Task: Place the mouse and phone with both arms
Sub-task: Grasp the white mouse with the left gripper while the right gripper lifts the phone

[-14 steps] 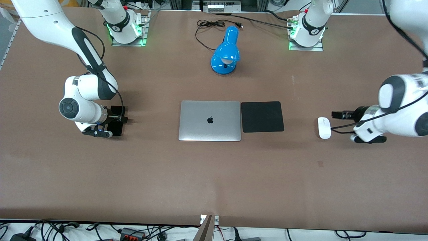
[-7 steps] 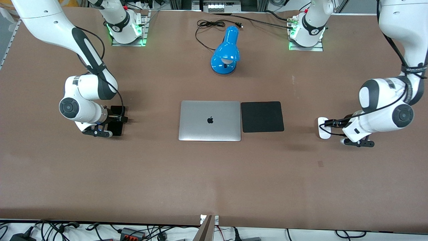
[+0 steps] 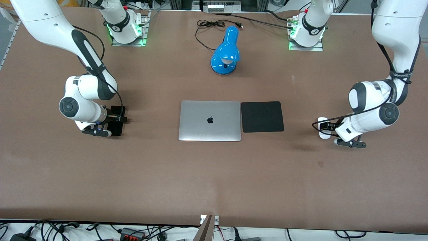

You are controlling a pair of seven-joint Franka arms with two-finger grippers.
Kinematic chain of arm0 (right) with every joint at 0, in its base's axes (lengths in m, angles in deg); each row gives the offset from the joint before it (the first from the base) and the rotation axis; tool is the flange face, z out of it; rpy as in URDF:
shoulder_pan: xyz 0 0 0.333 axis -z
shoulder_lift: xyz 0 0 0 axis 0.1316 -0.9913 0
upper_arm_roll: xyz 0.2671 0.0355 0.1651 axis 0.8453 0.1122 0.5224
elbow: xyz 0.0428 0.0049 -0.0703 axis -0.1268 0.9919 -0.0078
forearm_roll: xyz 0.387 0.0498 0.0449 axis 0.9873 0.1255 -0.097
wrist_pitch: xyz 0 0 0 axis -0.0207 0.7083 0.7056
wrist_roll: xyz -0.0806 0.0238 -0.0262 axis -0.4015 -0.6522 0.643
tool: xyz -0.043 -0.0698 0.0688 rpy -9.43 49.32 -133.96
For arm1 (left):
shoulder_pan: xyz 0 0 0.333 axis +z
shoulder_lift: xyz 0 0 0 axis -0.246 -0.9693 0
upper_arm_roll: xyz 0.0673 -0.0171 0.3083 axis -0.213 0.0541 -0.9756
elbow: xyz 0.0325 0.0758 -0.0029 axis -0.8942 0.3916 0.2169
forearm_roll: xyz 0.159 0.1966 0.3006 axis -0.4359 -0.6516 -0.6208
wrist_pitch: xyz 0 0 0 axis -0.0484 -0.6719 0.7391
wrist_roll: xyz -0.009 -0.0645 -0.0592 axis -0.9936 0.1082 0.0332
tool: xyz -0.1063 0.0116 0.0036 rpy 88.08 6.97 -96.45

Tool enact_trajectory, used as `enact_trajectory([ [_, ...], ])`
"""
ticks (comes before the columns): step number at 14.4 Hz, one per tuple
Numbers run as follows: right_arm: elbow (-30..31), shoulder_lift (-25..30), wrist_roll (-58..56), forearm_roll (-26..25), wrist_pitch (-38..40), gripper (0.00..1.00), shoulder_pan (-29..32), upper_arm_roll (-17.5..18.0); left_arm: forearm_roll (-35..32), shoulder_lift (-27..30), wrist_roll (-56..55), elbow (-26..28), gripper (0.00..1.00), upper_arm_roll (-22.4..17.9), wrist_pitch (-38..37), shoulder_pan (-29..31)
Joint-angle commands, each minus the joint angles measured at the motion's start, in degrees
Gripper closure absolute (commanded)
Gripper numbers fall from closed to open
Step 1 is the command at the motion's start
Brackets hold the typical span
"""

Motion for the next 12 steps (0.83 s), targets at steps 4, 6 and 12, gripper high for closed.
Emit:
enact_trajectory([
  [4, 0.85, -0.04, 0.75, -0.99, -1.99, 0.64, 0.40, 0.44, -1.04, -1.22, 1.17, 1.20, 0.00, 0.63, 0.91, 0.34],
  [6, -0.03, 0.13, 0.75, -0.99, -1.64, 0.77, -0.13, 0.79, -1.04, -2.37, 1.17, 1.20, 0.00, 0.63, 1.61, 0.52],
  [12, -6.62, -4.51, 1.44, -0.02, -1.72, 0.78, -12.32, 1.85, -1.04, -2.20, 1.52, 0.85, 0.70, 0.63, 1.88, 0.34],
])
